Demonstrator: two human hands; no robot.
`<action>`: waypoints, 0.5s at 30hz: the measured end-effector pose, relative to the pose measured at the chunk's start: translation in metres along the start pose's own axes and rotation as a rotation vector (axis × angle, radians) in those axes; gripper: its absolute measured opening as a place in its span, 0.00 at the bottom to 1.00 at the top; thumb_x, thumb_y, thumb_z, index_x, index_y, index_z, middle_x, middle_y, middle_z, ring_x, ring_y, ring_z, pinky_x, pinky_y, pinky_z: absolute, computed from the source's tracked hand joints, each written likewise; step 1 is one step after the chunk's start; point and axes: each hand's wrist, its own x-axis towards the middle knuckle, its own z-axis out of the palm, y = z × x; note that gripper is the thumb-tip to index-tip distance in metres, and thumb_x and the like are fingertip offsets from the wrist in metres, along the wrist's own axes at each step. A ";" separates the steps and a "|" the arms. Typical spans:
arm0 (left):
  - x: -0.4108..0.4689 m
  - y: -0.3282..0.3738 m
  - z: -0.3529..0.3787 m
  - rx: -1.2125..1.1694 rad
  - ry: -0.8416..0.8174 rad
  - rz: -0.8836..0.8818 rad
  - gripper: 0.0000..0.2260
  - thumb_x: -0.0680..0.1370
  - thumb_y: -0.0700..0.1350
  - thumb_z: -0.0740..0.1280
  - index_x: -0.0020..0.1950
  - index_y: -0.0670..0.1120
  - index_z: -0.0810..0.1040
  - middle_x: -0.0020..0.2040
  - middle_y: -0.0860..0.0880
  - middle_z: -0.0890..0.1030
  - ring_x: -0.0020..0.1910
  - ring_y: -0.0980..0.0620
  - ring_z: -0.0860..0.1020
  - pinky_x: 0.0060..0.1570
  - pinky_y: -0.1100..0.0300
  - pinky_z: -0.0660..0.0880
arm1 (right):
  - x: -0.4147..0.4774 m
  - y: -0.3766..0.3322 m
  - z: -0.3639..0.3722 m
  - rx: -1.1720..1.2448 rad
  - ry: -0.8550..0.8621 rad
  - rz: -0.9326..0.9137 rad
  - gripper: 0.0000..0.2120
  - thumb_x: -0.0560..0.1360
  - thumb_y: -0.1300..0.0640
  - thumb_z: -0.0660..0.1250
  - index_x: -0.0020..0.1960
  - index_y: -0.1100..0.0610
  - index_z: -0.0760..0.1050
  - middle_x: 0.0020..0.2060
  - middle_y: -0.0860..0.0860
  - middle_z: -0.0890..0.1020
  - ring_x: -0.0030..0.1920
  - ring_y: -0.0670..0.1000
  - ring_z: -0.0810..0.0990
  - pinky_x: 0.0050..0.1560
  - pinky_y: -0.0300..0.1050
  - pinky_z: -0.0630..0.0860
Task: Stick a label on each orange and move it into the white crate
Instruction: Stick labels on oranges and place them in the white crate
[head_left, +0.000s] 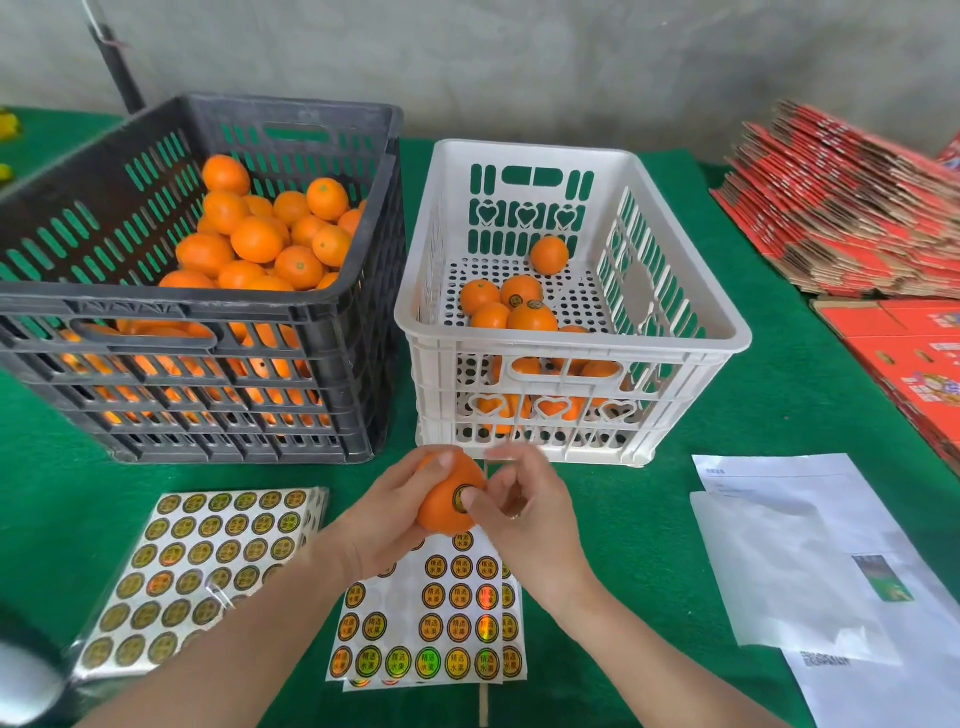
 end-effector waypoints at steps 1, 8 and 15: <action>-0.003 0.002 0.000 0.000 0.009 0.000 0.23 0.70 0.55 0.64 0.62 0.47 0.73 0.58 0.40 0.78 0.51 0.46 0.79 0.47 0.55 0.78 | -0.001 -0.001 -0.002 -0.006 0.001 0.004 0.20 0.69 0.58 0.74 0.52 0.40 0.70 0.35 0.45 0.75 0.36 0.41 0.74 0.41 0.32 0.73; -0.029 0.061 0.024 0.328 0.012 0.305 0.24 0.72 0.66 0.60 0.59 0.50 0.70 0.54 0.46 0.76 0.48 0.54 0.82 0.42 0.61 0.79 | 0.002 -0.058 -0.013 -0.272 -0.204 -0.488 0.29 0.66 0.50 0.73 0.64 0.45 0.65 0.61 0.42 0.69 0.61 0.44 0.69 0.59 0.40 0.71; -0.007 0.186 -0.004 0.870 0.599 0.925 0.10 0.80 0.51 0.60 0.55 0.46 0.73 0.45 0.52 0.78 0.40 0.59 0.77 0.40 0.66 0.73 | 0.133 -0.132 -0.067 -0.383 0.150 -0.465 0.31 0.65 0.56 0.74 0.63 0.49 0.64 0.56 0.45 0.69 0.56 0.47 0.71 0.48 0.35 0.69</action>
